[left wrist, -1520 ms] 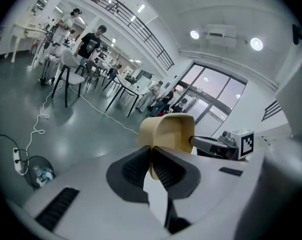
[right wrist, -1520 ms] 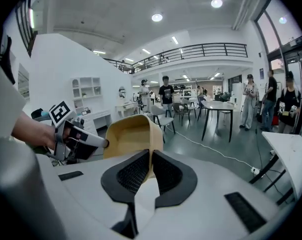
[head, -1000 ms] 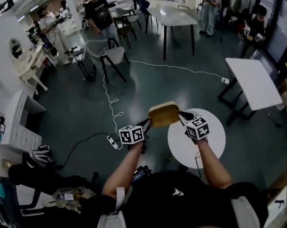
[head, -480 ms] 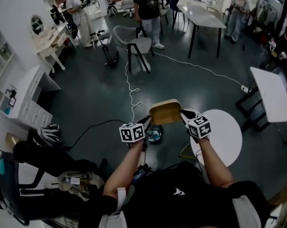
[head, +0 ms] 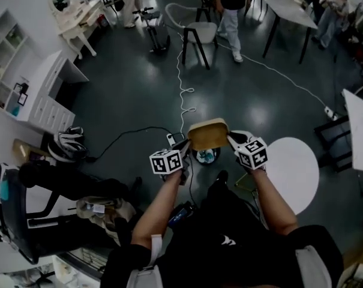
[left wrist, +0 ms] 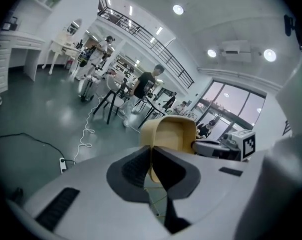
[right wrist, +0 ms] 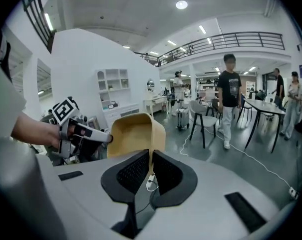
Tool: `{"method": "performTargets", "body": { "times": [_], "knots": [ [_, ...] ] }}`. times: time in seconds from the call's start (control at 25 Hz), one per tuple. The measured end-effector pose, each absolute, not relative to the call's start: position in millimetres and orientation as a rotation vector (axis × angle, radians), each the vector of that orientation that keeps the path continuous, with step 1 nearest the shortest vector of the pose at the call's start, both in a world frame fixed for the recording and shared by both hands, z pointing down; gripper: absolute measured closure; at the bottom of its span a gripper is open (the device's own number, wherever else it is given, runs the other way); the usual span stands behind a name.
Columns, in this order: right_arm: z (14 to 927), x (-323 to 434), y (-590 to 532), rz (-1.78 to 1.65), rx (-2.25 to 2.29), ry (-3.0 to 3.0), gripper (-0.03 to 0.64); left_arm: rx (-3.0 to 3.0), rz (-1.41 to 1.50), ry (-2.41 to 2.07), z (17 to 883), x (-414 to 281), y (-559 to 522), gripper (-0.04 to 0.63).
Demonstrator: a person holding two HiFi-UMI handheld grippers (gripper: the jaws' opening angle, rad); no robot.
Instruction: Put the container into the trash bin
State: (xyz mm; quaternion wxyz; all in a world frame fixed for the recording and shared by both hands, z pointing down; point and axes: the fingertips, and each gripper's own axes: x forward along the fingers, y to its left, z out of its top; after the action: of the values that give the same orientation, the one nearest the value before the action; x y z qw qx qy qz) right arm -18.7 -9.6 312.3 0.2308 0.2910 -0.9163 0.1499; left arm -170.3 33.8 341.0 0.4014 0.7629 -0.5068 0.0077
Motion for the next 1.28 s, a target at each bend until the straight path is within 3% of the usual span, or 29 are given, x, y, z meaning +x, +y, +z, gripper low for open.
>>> {"method": "performTargets", "body": {
  "times": [0.84,1.28],
  "knots": [
    [523.0,-54.5,-97.4,0.806,0.639,-2.28,0.565,1.617,0.261,-1.237,524.9,-203.9,-47.4,0.578],
    [705.3,-32.4,-91.8,0.936,0.801,-2.025,0.565,1.527,0.397,-1.099,701.5,-185.3,-56.3,0.578]
  ]
}}
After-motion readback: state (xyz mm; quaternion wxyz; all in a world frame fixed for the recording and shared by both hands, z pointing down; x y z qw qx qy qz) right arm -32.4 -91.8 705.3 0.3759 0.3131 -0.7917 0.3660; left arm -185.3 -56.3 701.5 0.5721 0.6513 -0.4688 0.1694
